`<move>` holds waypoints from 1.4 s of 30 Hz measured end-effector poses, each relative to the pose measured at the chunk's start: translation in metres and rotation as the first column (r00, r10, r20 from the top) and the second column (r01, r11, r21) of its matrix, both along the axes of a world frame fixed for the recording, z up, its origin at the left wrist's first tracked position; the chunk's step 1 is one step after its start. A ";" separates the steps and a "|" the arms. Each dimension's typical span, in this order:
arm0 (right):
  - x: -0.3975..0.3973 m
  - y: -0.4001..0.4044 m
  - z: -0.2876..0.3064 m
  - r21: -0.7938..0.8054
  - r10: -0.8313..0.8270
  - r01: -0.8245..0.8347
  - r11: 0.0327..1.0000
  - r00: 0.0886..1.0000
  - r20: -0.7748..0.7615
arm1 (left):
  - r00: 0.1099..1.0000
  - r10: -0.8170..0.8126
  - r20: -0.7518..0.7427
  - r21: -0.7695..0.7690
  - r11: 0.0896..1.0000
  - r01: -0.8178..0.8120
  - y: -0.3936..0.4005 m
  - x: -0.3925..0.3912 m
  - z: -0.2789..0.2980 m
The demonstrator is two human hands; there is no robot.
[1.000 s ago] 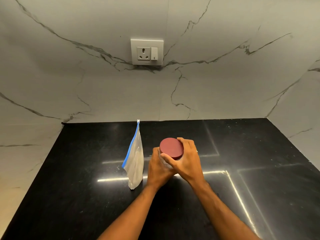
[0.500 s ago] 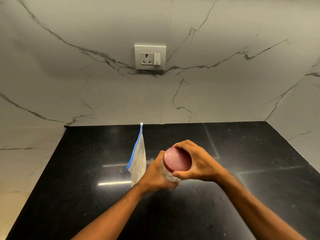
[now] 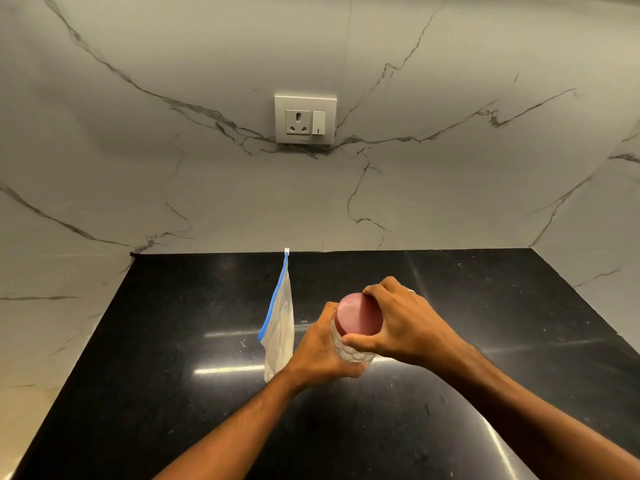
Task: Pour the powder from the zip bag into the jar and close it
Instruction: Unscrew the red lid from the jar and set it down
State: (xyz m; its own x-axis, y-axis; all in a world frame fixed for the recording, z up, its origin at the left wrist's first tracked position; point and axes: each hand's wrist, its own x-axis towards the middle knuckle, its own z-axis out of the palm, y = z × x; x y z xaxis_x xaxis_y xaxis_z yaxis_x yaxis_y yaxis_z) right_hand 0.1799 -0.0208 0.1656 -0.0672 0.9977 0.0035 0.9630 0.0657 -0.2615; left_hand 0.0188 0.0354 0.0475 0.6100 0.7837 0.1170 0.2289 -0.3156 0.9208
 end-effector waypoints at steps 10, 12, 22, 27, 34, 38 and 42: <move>0.011 0.003 0.023 -0.185 0.199 -0.218 0.958 0.973 -0.117 | 0.997 -0.014 0.072 -0.061 0.998 0.019 -0.006 0.002 0.006; 0.006 0.002 0.021 -0.147 0.082 -0.082 0.986 0.997 -0.002 | 0.998 -0.007 0.064 -0.068 0.998 0.012 -0.005 0.003 0.009; 0.003 0.002 0.037 -0.193 0.338 -0.316 0.929 0.936 0.096 | 0.998 -0.040 0.041 -0.032 0.999 0.041 -0.010 0.004 0.010; -0.001 0.001 0.038 -0.154 0.232 -0.221 0.963 0.971 0.058 | 0.998 -0.001 0.063 -0.045 0.999 0.004 -0.006 0.000 0.017; -0.011 0.004 0.029 -0.077 0.118 -0.107 0.991 0.981 0.155 | 0.999 0.043 0.017 -0.008 0.999 -0.043 -0.005 0.000 0.018; -0.007 0.002 0.043 -0.165 0.312 -0.303 0.939 0.949 0.034 | 0.999 0.052 0.014 0.005 0.999 -0.052 -0.007 -0.002 0.014; -0.008 0.002 0.053 -0.150 0.351 -0.346 0.926 0.936 0.011 | 0.998 0.027 0.051 -0.016 1.000 -0.026 -0.003 -0.002 0.020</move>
